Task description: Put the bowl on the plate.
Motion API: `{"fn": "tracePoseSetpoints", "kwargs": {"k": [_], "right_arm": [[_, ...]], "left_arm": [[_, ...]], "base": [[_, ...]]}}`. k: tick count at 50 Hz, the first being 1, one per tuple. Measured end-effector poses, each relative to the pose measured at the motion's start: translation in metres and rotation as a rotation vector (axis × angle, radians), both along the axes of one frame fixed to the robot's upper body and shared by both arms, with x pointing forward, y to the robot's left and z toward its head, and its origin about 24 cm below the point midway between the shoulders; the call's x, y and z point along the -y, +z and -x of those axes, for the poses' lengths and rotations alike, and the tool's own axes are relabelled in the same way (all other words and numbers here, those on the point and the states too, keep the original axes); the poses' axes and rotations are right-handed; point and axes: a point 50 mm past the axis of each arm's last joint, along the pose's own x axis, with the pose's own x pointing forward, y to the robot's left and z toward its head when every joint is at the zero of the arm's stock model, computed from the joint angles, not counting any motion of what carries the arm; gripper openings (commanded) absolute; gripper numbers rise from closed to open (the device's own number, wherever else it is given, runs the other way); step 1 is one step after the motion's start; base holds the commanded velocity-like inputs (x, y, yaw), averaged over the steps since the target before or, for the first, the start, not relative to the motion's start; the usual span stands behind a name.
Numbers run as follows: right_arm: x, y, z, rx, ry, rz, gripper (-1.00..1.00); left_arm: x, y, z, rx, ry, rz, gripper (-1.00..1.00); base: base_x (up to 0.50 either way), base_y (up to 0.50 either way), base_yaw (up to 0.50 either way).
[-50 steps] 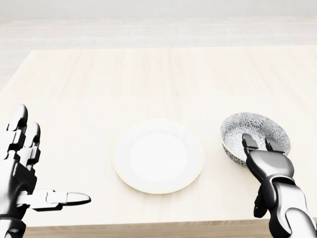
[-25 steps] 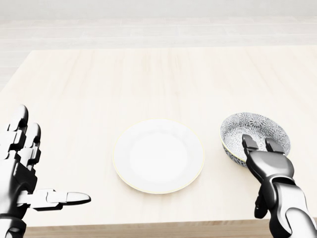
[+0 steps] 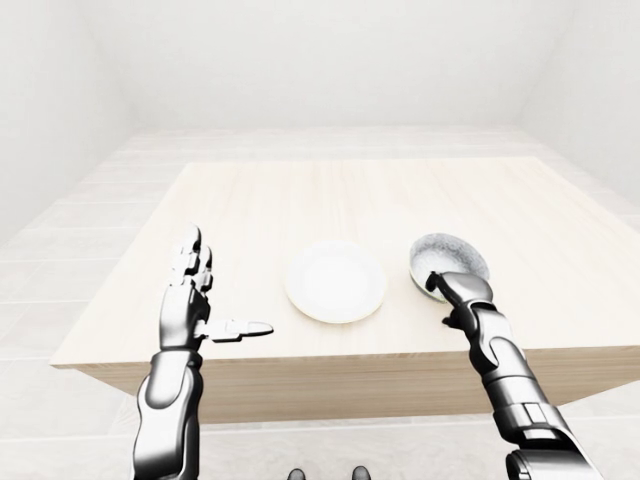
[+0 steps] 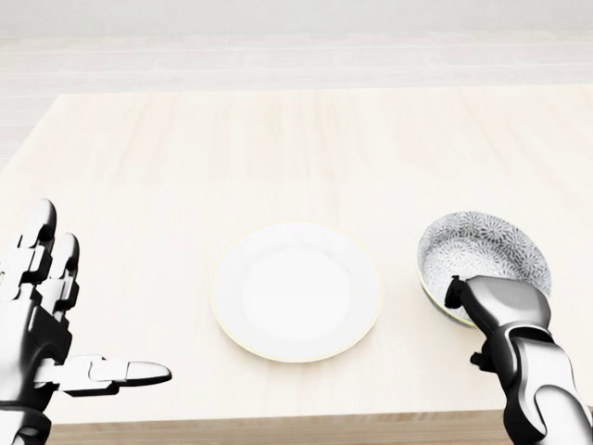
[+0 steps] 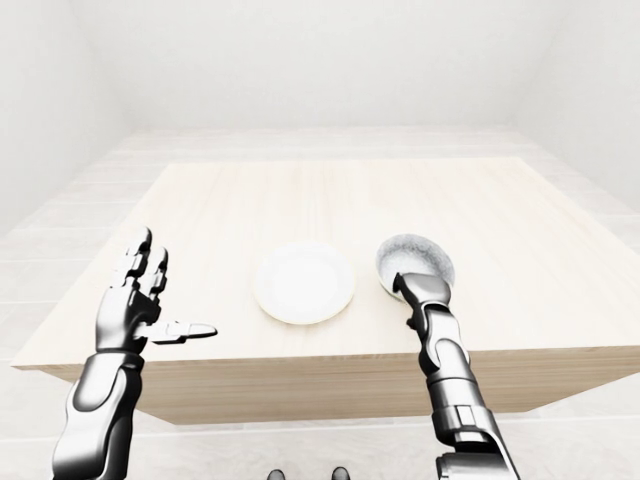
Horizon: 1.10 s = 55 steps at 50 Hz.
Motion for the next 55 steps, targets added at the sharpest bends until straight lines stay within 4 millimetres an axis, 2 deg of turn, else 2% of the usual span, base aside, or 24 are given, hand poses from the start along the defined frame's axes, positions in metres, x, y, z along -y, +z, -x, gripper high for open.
{"fn": "tracePoseSetpoints", "kwargs": {"k": [29,32,39,55], "right_arm": [[-0.001,0.006,-0.001,0.012,0.008,0.020,-0.11],[-0.001,0.008,-0.001,0.015,0.010,0.023,-0.22],[-0.002,0.010,-0.001,0.013,0.015,0.025,-0.32],[-0.001,0.019,0.000,0.004,0.019,0.026,-0.33]], "left_arm": [[-0.001,-0.009,-0.001,-0.038,-0.002,0.006,1.00],[-0.001,-0.009,-0.001,-0.039,-0.002,0.006,1.00],[-0.001,-0.010,0.000,-0.042,-0.002,0.005,1.00],[-0.001,-0.009,0.001,-0.038,-0.001,0.002,1.00]], "base": [[0.00,0.00,0.00],[0.00,0.00,0.00],[0.00,0.00,0.00],[0.00,0.00,0.00]]}}
